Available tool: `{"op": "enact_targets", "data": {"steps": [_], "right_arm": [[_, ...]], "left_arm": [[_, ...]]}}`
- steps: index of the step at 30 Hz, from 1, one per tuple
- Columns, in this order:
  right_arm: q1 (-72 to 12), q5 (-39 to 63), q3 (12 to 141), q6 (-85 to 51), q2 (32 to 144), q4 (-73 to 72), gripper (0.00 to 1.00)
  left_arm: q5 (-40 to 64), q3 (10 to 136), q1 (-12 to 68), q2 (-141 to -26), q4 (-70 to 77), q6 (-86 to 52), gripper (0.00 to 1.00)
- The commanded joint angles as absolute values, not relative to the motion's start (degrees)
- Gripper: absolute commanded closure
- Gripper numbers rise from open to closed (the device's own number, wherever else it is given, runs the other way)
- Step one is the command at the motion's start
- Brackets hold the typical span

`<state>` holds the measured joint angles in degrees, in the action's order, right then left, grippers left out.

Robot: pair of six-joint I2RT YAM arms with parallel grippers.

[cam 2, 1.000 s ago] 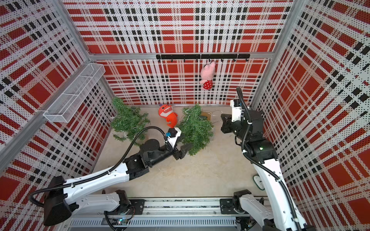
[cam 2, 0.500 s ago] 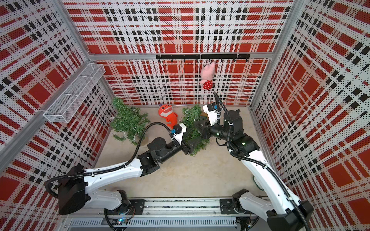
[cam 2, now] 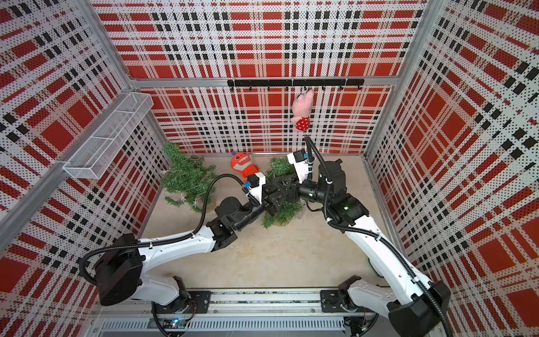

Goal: Wrap string light around the christmas tree
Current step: Wrap the light string around the Christmas tree.

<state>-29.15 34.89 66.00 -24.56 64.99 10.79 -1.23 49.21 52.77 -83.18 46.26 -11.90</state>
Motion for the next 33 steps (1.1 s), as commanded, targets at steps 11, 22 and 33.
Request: {"op": "enact_targets", "data": {"steps": [11, 22, 33], "right_arm": [[-29.44, 32.07, 64.41, -21.2, 63.19, 11.06, 0.67], [-17.82, 31.51, 55.91, -21.61, 49.67, 15.38, 0.35], [-12.23, 23.86, 28.75, -28.72, 36.14, 8.07, 0.24]], "left_arm": [[4.51, 44.68, 52.43, -77.17, 48.34, -16.59, 0.97], [5.47, 44.79, 50.36, -78.0, 47.27, -19.31, 0.98], [6.85, 47.38, 50.6, -80.89, 47.11, -19.86, 0.98]]}}
